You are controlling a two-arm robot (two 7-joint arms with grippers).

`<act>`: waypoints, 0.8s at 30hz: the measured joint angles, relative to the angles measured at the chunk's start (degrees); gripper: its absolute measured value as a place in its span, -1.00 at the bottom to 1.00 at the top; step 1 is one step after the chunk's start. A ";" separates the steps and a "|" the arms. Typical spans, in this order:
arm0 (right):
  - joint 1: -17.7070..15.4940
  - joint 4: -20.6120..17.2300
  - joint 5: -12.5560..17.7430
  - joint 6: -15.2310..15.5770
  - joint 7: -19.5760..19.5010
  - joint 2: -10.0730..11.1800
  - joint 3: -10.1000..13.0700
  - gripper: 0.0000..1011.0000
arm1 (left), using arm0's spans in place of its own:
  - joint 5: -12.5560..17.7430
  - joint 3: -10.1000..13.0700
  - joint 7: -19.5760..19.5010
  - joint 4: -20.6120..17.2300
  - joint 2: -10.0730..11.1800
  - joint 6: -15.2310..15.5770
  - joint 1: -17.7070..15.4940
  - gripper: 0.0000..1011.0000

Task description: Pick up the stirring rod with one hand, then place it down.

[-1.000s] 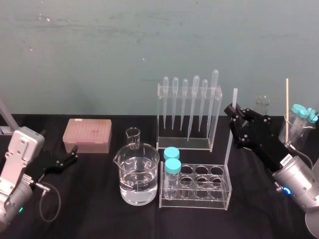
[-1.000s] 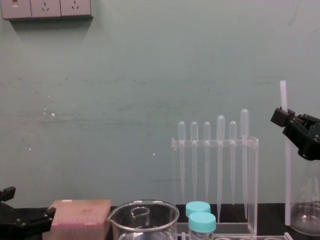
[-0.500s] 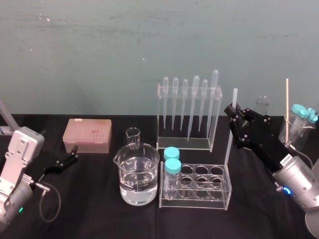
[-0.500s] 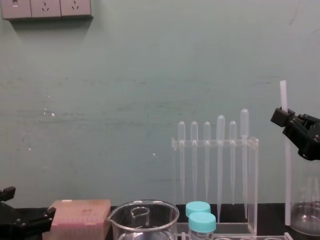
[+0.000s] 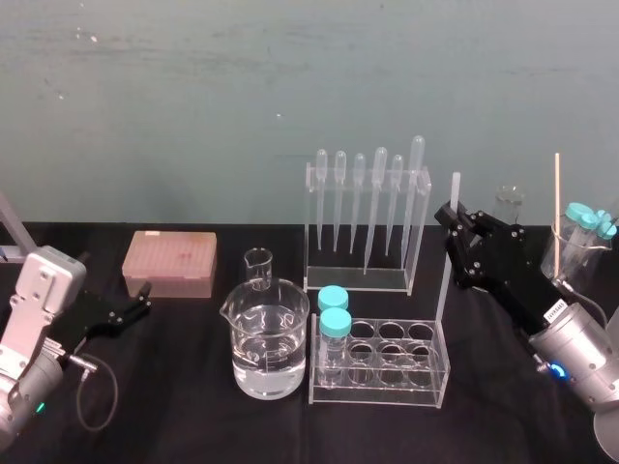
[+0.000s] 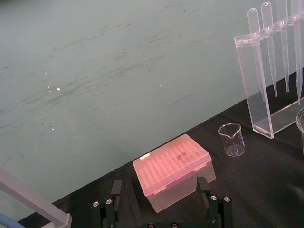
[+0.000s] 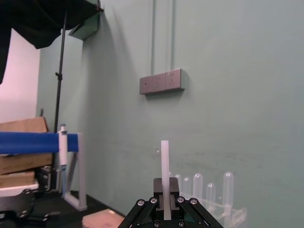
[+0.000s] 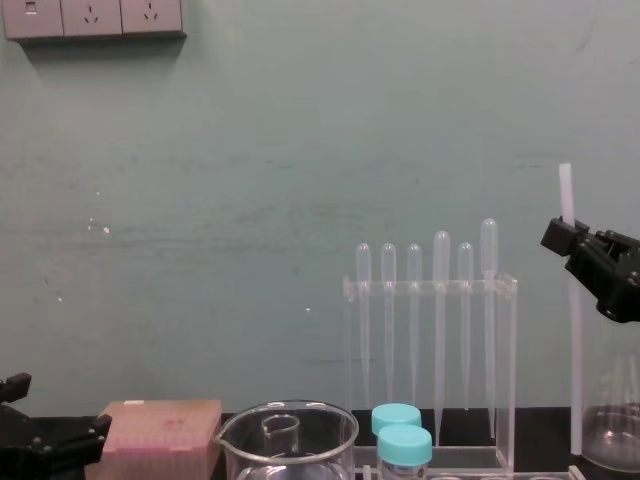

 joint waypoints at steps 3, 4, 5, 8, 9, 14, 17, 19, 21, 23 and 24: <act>-0.12 -0.70 1.30 2.26 1.63 0.67 0.18 -0.86 | 0.00 0.00 0.00 0.00 0.00 0.00 0.00 0.98; -0.22 -0.92 1.56 2.74 2.00 0.85 0.21 -0.86 | 0.00 0.00 0.00 0.00 0.00 0.00 0.00 0.98; -0.31 -1.10 1.69 3.10 2.29 0.98 0.26 -0.86 | 0.00 0.00 0.00 0.00 0.00 0.00 0.00 0.98; -1.02 -2.06 2.06 4.45 3.42 1.69 0.39 -0.86 | 0.00 0.00 0.00 0.00 0.00 0.00 0.00 0.98; -1.18 -2.27 2.09 4.69 3.67 1.84 0.41 -0.86 | 0.00 0.00 0.00 0.00 0.00 0.00 0.00 0.98; -1.74 -2.81 2.09 5.85 5.28 2.22 0.50 -0.86 | 0.00 0.00 0.00 0.00 0.00 0.00 0.00 0.98; -1.78 -2.65 2.05 6.24 6.35 2.18 0.49 -0.86 | 0.00 0.00 0.00 0.00 0.00 0.00 0.00 0.98; -1.71 -2.15 2.03 6.54 7.11 2.01 0.45 -0.86 | 0.00 0.00 0.00 0.00 0.00 0.00 0.00 0.98; -1.59 -1.84 2.01 6.71 7.61 1.87 0.43 -0.86 | 0.00 0.00 0.00 0.00 0.00 0.00 0.00 0.98; -1.37 -1.26 1.98 7.04 8.32 1.62 0.36 -0.86 | 0.00 0.00 0.00 0.00 0.00 0.00 0.00 0.98; -1.27 -1.00 1.97 7.14 8.56 1.53 0.32 -0.86 | 0.00 0.00 0.00 0.00 0.00 0.00 0.00 0.98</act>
